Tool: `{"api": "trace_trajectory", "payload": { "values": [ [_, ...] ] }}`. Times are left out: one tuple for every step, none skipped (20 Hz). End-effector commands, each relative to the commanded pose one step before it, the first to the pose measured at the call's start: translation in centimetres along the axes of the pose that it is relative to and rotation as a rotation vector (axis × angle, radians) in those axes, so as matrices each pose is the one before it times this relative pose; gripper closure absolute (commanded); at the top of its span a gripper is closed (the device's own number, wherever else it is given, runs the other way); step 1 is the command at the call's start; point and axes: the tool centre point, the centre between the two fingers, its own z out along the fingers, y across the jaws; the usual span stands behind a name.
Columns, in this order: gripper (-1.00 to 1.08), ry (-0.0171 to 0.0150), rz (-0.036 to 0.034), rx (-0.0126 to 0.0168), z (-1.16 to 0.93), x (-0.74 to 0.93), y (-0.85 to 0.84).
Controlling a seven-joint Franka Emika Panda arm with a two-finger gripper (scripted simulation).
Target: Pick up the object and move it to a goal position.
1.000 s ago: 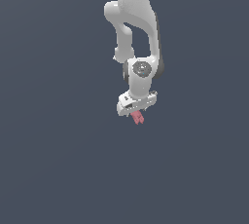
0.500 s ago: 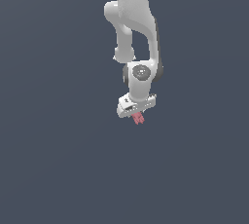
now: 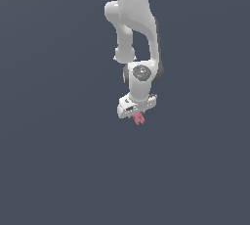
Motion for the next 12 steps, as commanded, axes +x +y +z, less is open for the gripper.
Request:
{"api": "trace_trajectory", "payload": {
  "values": [
    [1.08, 0.0, 0.00086, -0.00025, -0.075, -0.106, 0.454],
    [1.08, 0.0, 0.0, 0.0, -0.056, -0.072, 0.313],
    [1.08, 0.0, 0.0, 0.0, -0.068, -0.088, 0.383],
    [1.08, 0.0, 0.0, 0.0, -0.081, -0.104, 0.453],
    [1.08, 0.0, 0.0, 0.0, -0.093, -0.119, 0.522],
    [1.08, 0.0, 0.0, 0.0, -0.106, -0.135, 0.592],
    [1.08, 0.0, 0.0, 0.0, -0.119, -0.15, 0.663],
    [1.08, 0.0, 0.0, 0.0, -0.131, -0.166, 0.733],
    [1.08, 0.0, 0.0, 0.0, -0.144, -0.181, 0.805],
    [1.08, 0.0, 0.0, 0.0, -0.157, -0.196, 0.877],
    [1.08, 0.0, 0.0, 0.0, -0.171, -0.212, 0.951],
    [1.08, 0.0, 0.0, 0.0, -0.184, -0.227, 1.026]
  ]
}}
